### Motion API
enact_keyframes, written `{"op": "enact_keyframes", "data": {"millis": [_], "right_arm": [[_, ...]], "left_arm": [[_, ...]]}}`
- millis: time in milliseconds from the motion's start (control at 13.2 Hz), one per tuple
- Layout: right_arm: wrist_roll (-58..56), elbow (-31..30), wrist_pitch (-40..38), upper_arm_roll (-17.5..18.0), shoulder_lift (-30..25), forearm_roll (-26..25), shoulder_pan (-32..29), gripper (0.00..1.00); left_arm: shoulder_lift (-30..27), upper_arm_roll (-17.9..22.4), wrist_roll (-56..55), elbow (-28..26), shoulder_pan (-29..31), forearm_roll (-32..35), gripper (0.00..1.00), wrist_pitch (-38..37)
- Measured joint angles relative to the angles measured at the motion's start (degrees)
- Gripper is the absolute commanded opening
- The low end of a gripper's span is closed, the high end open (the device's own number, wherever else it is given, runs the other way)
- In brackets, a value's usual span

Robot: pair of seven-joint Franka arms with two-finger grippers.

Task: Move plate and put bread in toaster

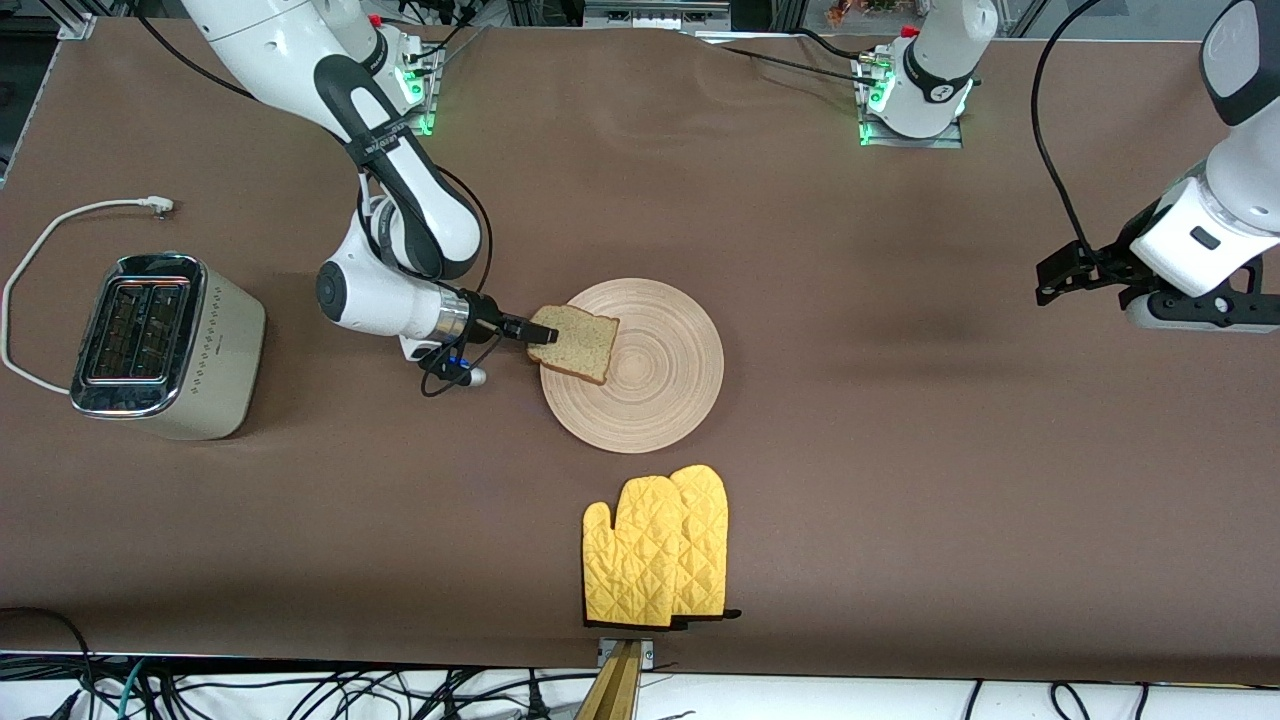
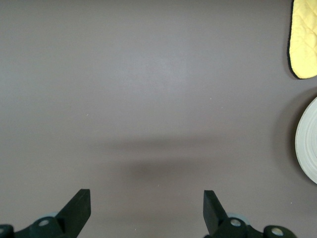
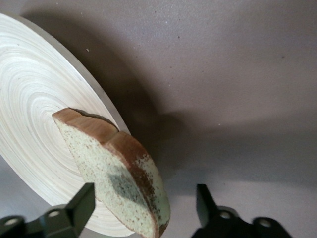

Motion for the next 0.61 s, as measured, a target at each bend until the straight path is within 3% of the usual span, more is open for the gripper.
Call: {"op": "enact_keyframes", "data": {"millis": [76,228,608], "right_arm": [[0.0,0.0,0.1,0.0,0.0,0.0,0.0,0.16],[-0.1,0.1,0.2,0.0,0.0,0.0,0.0,0.0],[-1.0,0.6,0.2,0.2,0.0,0.1,0.1,0.0]], "left_arm": [[0.1,0.0,0.0,0.0,0.0,0.0,1.0,0.1],[0.1,0.0,0.0,-0.1,-0.1,0.0,1.0,0.1],[0.3,0.0,0.0,-0.1,-0.1,0.0,1.0,0.5]]}}
